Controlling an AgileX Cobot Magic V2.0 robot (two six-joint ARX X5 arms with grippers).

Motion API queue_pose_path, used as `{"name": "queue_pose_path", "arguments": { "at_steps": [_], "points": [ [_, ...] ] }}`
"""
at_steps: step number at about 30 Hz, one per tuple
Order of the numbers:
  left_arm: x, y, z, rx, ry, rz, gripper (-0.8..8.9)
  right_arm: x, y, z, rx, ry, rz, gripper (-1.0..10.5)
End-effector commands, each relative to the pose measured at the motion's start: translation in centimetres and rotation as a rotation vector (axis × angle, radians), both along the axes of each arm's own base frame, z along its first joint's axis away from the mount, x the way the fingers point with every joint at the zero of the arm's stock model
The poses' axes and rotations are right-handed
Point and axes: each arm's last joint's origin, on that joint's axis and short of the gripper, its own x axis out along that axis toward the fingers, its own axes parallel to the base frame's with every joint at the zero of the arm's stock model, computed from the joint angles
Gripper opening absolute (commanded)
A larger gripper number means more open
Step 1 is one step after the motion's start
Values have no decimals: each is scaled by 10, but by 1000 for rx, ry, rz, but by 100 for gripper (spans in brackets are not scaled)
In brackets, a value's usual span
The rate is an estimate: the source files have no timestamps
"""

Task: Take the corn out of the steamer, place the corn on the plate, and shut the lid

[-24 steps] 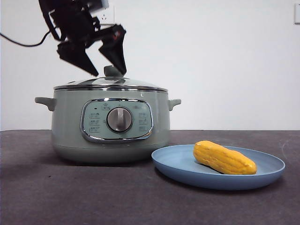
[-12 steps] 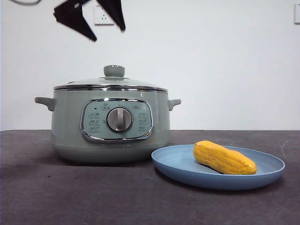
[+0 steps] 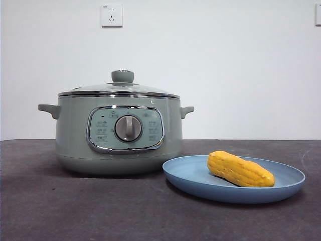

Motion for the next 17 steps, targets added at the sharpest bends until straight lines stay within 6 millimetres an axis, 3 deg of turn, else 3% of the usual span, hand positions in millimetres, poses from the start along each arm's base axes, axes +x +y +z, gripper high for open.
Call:
{"name": "queue_pose_path", "arguments": {
  "at_steps": [1, 2, 4, 7, 17],
  "points": [
    [-19, 8, 6, 2, 6, 4, -21, -2, 0, -5, -17, 30, 39, 530],
    [-25, 11, 9, -5, -12, 5, -8, -2, 1, -6, -15, 44, 52, 510],
    [-37, 16, 16, -16, -46, 9, -8, -3, 0, -7, -17, 65, 60, 349],
    [-50, 22, 22, -34, -75, 15, -8, -4, 1, -8, -12, 81, 77, -26],
    [-57, 25, 25, -43, -93, 16, -3, -4, 0, -8, -14, 81, 71, 1]
  ]
}}
